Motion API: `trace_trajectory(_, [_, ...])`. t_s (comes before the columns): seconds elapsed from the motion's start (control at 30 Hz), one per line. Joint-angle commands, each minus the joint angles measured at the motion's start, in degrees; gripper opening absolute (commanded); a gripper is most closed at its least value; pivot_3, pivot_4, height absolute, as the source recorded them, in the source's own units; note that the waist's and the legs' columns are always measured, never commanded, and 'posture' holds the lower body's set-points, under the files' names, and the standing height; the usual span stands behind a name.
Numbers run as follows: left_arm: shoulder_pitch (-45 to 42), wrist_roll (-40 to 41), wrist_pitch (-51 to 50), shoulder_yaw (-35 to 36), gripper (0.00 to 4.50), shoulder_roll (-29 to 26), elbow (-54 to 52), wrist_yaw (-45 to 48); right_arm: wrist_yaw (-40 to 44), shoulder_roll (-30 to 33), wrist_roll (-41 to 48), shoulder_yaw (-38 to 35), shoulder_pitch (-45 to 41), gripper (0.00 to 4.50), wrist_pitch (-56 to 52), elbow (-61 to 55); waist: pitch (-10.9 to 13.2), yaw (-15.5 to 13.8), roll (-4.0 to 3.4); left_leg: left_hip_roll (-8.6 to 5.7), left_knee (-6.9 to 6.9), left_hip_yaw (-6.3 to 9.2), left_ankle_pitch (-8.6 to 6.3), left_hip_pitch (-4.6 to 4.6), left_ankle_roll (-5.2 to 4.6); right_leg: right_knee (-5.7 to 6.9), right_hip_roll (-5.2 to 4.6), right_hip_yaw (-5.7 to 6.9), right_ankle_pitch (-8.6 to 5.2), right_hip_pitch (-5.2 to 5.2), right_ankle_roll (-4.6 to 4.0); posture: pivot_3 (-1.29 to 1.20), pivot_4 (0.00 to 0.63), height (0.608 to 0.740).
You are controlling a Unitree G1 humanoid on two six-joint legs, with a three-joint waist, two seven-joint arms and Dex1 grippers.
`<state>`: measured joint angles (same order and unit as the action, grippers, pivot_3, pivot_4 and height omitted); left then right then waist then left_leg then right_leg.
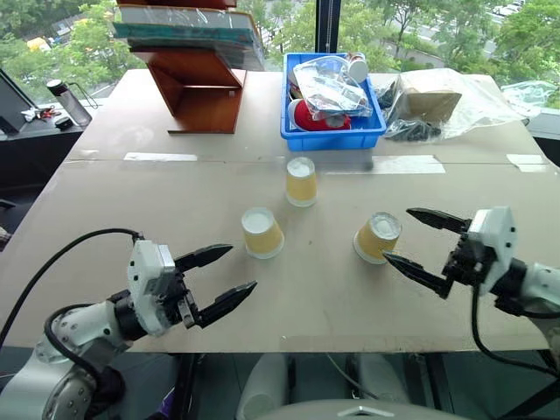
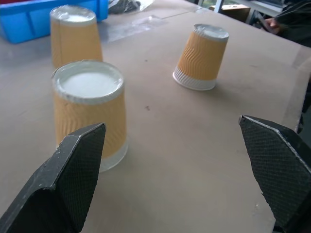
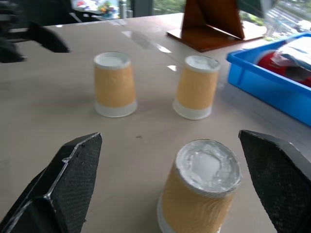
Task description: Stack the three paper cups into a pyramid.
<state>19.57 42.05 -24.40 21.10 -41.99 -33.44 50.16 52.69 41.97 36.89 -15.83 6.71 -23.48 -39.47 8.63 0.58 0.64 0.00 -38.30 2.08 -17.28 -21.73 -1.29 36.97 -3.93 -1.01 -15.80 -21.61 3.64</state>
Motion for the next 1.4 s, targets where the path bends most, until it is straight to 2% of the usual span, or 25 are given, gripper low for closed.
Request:
trace_trajectory(0.03, [-3.75, -1.19, -2.58, -1.69, 4.5, -1.44, 1.33, -2.05, 6.3, 2.53, 2.51, -2.51, -0.19, 4.44, 3.55, 0.01, 0.0, 0.03, 0.02, 0.0, -0.01, -0.01, 0.0, 0.0, 0.0, 0.0, -0.01, -0.01, 0.0, 0.01, 0.0, 0.0, 0.15, 0.74])
trace_trajectory(0.2, [-9.42, -3.44, -3.09, -4.44, 4.5, -1.92, 5.31, -1.89, 6.15, 2.93, 3.2, -2.09, -2.83, 4.44, 3.93, 2.6, 0.0, 0.18, 0.07, 0.0, -0.02, -0.03, 0.01, 0.01, 0.01, 0.02, -0.01, -0.02, 0.0, 0.0, 0.0, 0.0, 0.15, 0.74])
trace_trajectory(0.4, [-15.92, -7.54, -0.9, -7.85, 4.5, -1.51, 11.65, -1.01, 5.13, 1.97, 0.94, -0.8, -1.37, 4.44, 5.84, 2.16, 0.0, -0.12, 0.07, 0.0, -0.01, 0.0, 0.02, -0.02, 0.04, 0.02, -0.02, 0.0, 0.0, -0.03, 0.0, 0.0, 0.15, 0.74])
trace_trajectory(0.63, [-23.64, -14.25, 4.85, -14.4, 4.5, 1.95, 19.68, -0.02, 4.37, 1.47, 1.56, -1.26, 2.63, 4.44, 6.49, 0.46, 0.0, -0.2, 0.08, -0.08, -0.04, -0.01, 0.05, -0.03, 0.09, 0.03, -0.07, -0.01, 0.01, -0.02, 0.01, 0.0, 0.15, 0.74])
trace_trajectory(1.0, [-29.69, -17.26, 8.25, -18.6, 4.5, 5.9, 26.56, 2.66, 2.21, 2.01, 2.0, -2.37, 4.45, 4.44, 5.82, -1.94, 0.01, 0.02, 0.09, -0.09, -0.04, 0.0, 0.11, -0.03, 0.18, 0.06, -0.06, -0.01, 0.01, -0.03, 0.02, 0.0, 0.15, 0.74])
trace_trajectory(1.1, [-30.1, -16.91, 8.33, -18.8, 3.7, 6.37, 26.34, 3.27, 1.38, 2.06, 1.81, -2.8, 5.05, 4.5, 5.57, -2.43, 0.0, 0.01, 0.09, -0.08, -0.04, 0.0, 0.11, -0.03, 0.19, 0.06, -0.07, -0.01, 0.01, -0.03, 0.01, 0.0, 0.15, 0.74])
trace_trajectory(1.13, [-30.19, -16.67, 8.34, -18.82, 3.17, 6.39, 26.23, 3.71, 1.1, 2.07, 1.94, -2.96, 5.24, 4.5, 5.46, -2.61, 0.0, 0.01, 0.09, -0.08, -0.04, 0.01, 0.11, -0.03, 0.19, 0.06, -0.07, -0.01, 0.01, -0.03, 0.01, 0.0, 0.15, 0.74])
trace_trajectory(1.17, [-30.25, -16.47, 8.34, -18.82, 2.87, 6.36, 26.12, 4.17, 0.89, 2.09, 2.04, -3.07, 5.39, 4.5, 5.4, -2.75, 0.0, 0.01, 0.09, -0.08, -0.04, 0.01, 0.11, -0.03, 0.19, 0.06, -0.07, -0.01, 0.01, -0.03, 0.02, 0.0, 0.15, 0.74])
trace_trajectory(1.4, [-31.01, -15.22, 7.85, -18.95, 2.87, 5.9, 24.5, 7.49, -0.77, 1.66, 2.21, -3.66, 7.12, 4.5, 5.19, -3.84, 0.0, -0.01, 0.09, -0.08, -0.04, 0.01, 0.12, -0.03, 0.21, 0.07, -0.06, -0.01, 0.01, -0.03, 0.02, 0.0, 0.15, 0.74])
